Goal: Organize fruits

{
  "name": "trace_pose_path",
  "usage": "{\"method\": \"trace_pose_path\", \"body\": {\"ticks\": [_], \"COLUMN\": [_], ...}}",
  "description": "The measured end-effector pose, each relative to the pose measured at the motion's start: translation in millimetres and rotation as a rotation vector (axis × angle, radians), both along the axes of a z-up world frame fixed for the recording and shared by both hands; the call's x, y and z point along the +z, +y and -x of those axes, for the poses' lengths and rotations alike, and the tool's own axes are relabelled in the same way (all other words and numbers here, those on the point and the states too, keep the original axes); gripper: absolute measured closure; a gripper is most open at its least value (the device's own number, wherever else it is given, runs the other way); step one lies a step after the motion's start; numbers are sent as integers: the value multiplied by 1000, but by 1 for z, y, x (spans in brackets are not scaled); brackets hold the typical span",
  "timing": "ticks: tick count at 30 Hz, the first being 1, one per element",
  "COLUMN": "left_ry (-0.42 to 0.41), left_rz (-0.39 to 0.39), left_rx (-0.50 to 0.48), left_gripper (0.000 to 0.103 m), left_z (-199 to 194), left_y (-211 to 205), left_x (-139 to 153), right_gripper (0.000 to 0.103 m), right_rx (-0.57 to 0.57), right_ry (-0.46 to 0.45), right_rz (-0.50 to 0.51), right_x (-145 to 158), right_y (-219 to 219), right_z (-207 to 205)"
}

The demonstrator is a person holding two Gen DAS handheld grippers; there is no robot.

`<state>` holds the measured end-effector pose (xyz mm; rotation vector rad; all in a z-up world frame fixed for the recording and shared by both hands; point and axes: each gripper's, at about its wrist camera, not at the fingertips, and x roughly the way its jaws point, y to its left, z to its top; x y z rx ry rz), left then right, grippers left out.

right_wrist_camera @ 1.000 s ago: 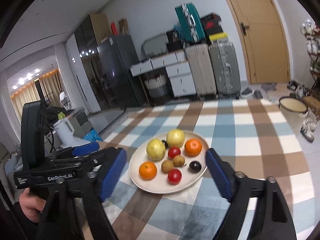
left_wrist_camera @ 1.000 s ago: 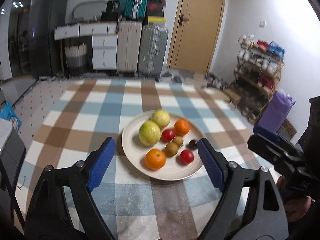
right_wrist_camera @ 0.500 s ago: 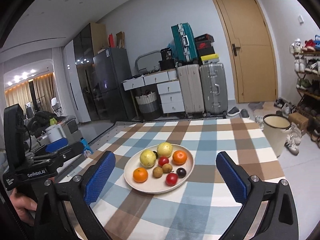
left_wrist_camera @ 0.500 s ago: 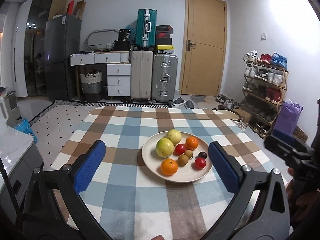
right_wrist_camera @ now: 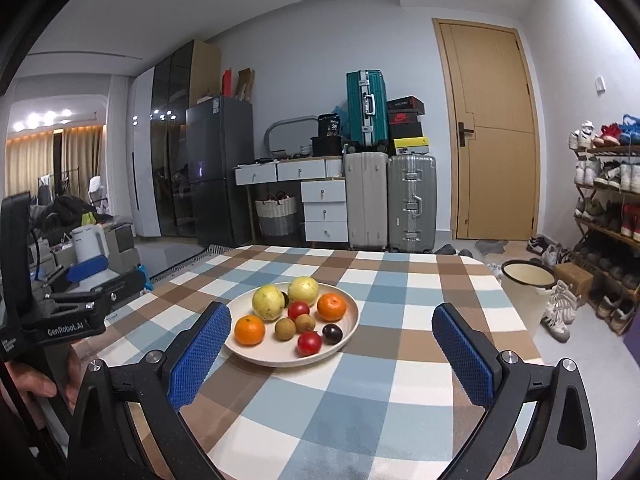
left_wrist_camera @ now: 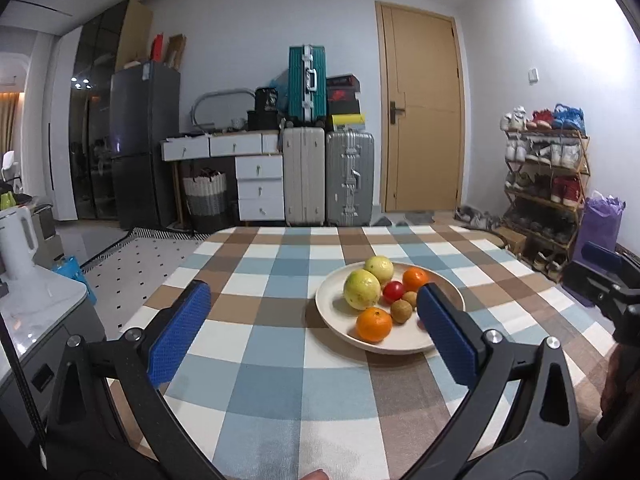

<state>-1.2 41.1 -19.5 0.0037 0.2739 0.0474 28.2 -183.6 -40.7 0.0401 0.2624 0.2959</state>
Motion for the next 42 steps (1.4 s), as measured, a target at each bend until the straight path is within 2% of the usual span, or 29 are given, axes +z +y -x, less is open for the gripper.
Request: {"method": "trace_pose_path", "body": {"ticks": [3, 6, 10, 13, 17, 42], "left_ry": [-6, 32, 72, 52, 50, 50], "left_rz": [-15, 17, 20, -11, 1, -1], "left_rx": [34, 37, 34, 21, 5, 8], "left_gripper": [0, 0, 0, 0, 0, 0], "left_z": [-7, -18, -29, -30, -32, -35], "left_y": [2, 9, 11, 4, 5, 9], "left_x": [-12, -18, -24, -25, -26, -26], "right_gripper": [0, 0, 0, 0, 0, 0], "right_rx": [-14, -20, -41, -53, -33, -39], "right_ry": [-12, 35, 39, 43, 18, 24], "right_rz": [-17, -13, -4, 35, 73, 66], "right_x": [-7, -15, -16, -16, -16, -17], "right_y": [-5, -6, -6, 2, 10, 8], "right_z": [1, -4, -6, -7, -3, -4]}}
